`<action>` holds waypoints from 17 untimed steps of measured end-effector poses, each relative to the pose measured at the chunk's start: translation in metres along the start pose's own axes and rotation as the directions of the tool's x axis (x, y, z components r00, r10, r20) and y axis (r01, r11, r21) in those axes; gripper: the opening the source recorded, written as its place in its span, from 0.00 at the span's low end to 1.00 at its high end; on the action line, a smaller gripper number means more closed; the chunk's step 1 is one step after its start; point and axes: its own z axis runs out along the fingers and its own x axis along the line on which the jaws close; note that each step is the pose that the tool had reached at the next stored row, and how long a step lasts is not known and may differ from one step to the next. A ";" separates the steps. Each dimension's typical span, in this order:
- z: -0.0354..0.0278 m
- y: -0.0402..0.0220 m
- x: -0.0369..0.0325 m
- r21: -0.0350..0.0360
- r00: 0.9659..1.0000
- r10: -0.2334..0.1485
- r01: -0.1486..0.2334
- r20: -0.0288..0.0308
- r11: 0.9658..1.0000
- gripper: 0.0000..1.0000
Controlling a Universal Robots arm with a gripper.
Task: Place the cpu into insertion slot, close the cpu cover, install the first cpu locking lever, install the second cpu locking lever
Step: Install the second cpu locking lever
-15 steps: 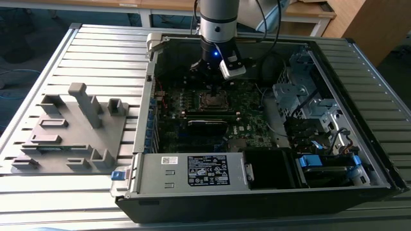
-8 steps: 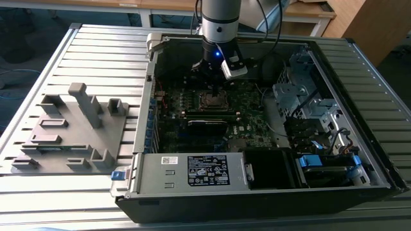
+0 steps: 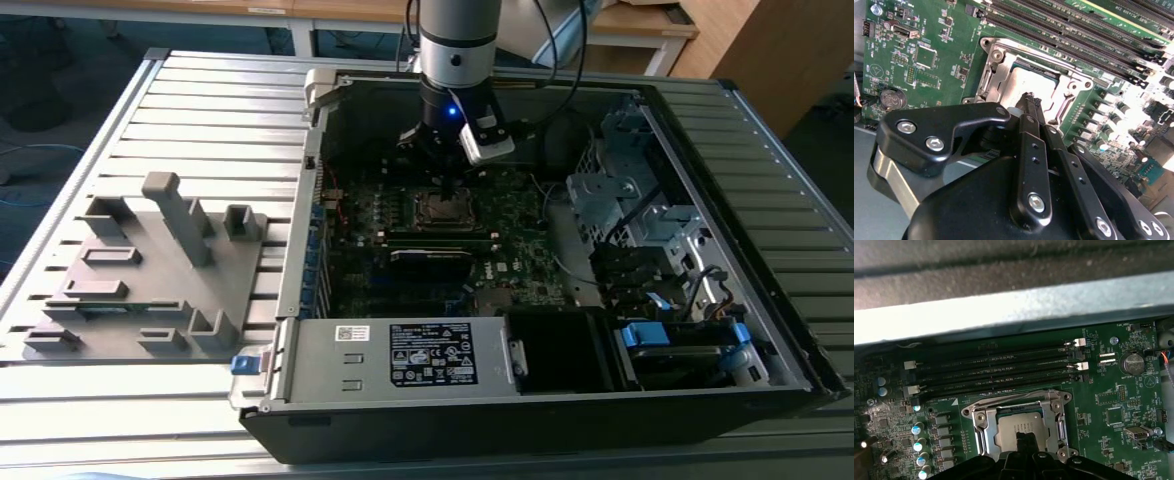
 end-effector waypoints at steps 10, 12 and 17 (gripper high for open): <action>-0.0018 -0.0001 -0.0001 0.000 1.000 0.000 0.000 0.000 1.000 0.11; -0.0046 -0.0002 -0.0003 0.000 1.000 0.000 0.000 0.000 1.000 0.11; -0.0124 -0.0005 -0.0008 0.000 1.000 0.000 0.000 0.000 1.000 0.11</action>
